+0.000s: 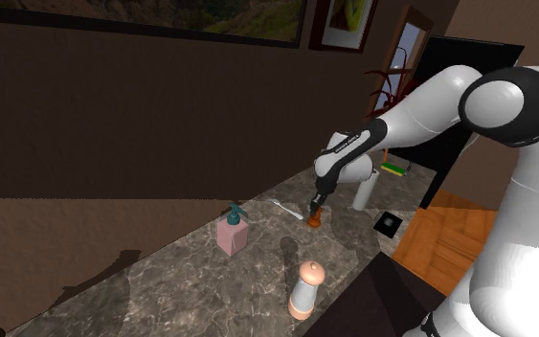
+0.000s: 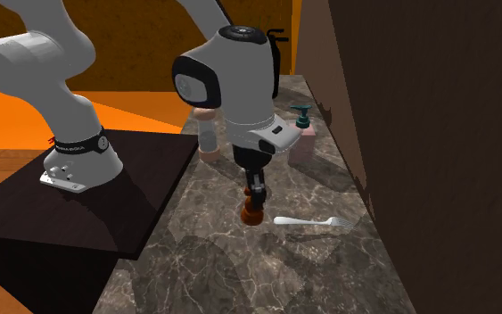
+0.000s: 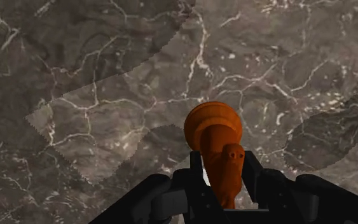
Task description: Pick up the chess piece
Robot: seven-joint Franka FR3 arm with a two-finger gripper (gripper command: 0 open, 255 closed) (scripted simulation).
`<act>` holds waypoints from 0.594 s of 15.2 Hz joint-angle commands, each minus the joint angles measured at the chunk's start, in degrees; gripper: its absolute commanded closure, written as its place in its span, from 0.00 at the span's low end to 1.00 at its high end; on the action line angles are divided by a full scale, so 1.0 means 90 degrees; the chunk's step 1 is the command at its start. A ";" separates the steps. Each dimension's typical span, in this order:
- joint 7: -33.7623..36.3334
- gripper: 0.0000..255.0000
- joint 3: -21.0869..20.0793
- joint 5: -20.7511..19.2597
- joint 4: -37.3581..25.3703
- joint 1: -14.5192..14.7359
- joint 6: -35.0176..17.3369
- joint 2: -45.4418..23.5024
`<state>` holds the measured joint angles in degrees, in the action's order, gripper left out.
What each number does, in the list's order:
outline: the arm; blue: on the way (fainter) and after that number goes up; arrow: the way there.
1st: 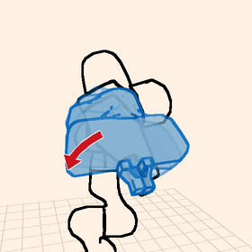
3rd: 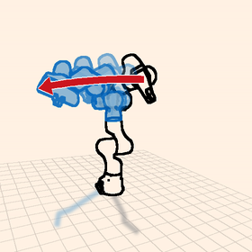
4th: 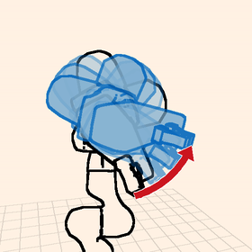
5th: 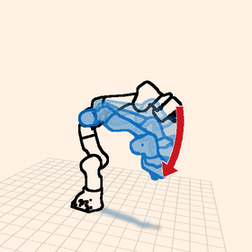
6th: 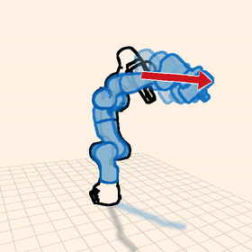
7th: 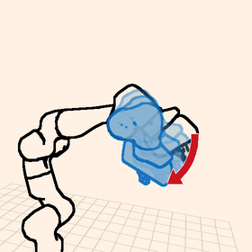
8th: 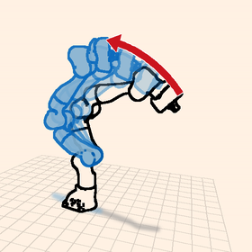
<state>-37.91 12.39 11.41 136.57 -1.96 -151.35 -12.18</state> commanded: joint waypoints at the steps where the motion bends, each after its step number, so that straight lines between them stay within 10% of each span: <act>1: 0.0075 1.00 0.0051 -0.0110 0.0009 0.0022 0.0162 0.0176; 9: 0.0305 1.00 0.0141 -0.0405 -0.0041 0.0070 0.0656 0.0644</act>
